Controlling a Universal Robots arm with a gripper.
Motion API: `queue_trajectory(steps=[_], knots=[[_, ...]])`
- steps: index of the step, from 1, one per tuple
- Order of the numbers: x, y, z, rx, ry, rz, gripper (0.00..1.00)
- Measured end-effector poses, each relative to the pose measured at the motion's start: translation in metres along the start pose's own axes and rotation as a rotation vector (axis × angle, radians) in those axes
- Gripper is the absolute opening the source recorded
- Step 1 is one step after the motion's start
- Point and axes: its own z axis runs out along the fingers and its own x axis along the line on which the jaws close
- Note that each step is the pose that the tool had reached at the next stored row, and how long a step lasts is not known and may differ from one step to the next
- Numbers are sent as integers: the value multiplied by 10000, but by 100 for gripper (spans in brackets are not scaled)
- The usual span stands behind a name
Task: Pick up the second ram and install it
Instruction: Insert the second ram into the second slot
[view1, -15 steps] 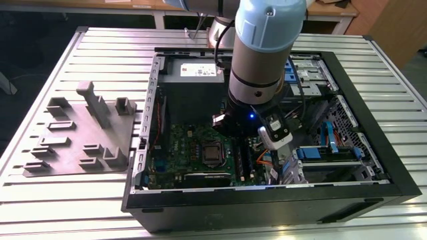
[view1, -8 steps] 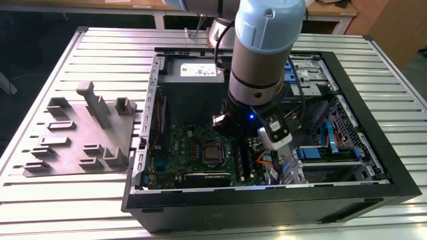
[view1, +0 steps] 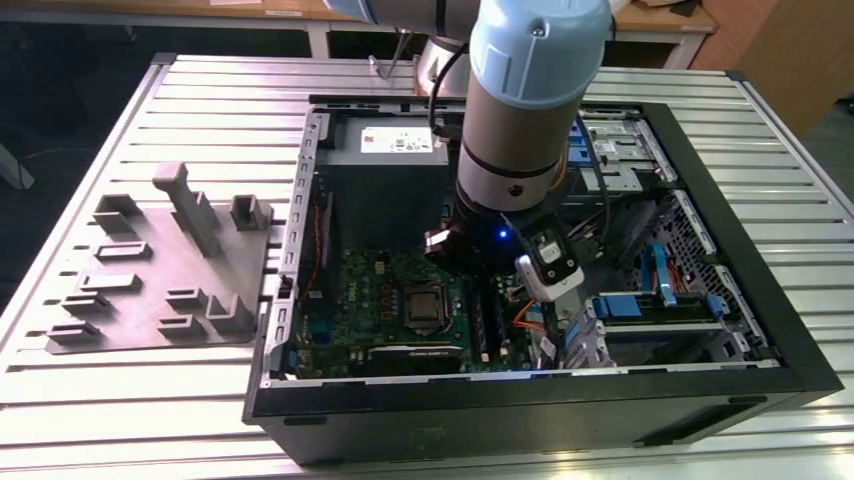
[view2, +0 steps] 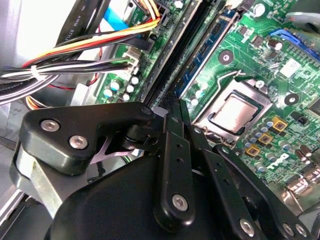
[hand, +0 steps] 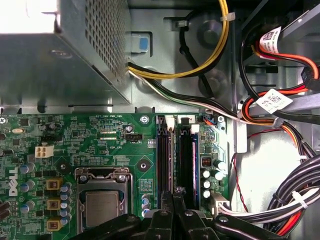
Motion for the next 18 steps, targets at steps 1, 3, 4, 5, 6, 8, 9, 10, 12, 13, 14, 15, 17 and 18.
queue_trajectory(steps=[1,3,4,5,6,8,9,10,12,13,14,15,17,18], knots=[[0,0,0,1,0,0,11],[0,0,2,-1,0,0,25],[0,0,2,0,0,0,25],[0,0,-1,1,0,0,25],[0,0,-13,2,0,0,25],[-1,2,-57,0,0,0,25],[-2,4,-86,-1,0,0,25],[-3,5,-118,-2,-1,0,25],[-5,8,-186,1,0,0,25],[-6,9,-206,-2,-1,0,25],[-6,11,-226,-1,-1,0,25],[-7,11,-243,0,-1,0,25],[-7,12,-255,0,-1,0,25],[-7,12,-255,1,-1,0,25]])
